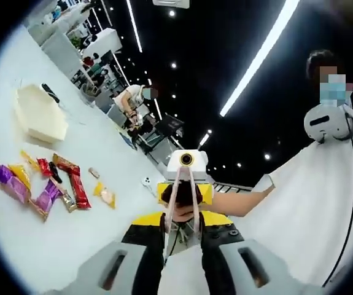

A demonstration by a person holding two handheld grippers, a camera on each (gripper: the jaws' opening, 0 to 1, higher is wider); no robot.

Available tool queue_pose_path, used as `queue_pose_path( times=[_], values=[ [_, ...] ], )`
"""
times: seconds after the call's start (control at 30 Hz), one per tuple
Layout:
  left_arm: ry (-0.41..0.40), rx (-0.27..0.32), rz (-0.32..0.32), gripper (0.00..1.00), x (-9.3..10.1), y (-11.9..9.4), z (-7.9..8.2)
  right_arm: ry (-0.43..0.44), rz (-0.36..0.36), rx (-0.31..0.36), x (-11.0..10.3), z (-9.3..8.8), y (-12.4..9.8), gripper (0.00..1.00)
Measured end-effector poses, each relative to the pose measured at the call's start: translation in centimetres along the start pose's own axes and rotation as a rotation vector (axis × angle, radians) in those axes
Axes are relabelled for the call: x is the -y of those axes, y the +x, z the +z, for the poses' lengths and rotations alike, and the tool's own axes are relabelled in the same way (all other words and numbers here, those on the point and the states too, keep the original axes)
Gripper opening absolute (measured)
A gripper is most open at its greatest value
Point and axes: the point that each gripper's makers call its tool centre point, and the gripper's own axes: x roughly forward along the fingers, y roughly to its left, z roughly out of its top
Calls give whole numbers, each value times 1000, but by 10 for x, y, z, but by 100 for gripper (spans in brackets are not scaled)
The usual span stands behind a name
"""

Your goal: Place the target food into the container with the food tongs after gripping and lifting it, then release it inside without dropping or visibly crushing the food.

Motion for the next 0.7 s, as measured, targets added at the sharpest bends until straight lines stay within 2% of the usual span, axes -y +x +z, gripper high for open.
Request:
queue_pose_path(
  times=[0.1,0.17,0.23,0.33,0.7],
  values=[
    [24,-2,17,25,-2,-2,-2,-53,-6,-4,-2,-1,1,23],
    [16,-21,6,19,-1,-3,-6,-83,0,-28,-5,-5,4,22],
    [39,-37,-15,9,1,-5,-9,-82,18,-54,-6,-9,4,18],
    [44,-31,-14,4,2,-4,-10,-76,18,-49,-5,-8,3,17],
    [41,20,-21,3,2,10,-8,-69,22,-59,-7,-9,8,22]
  ],
)
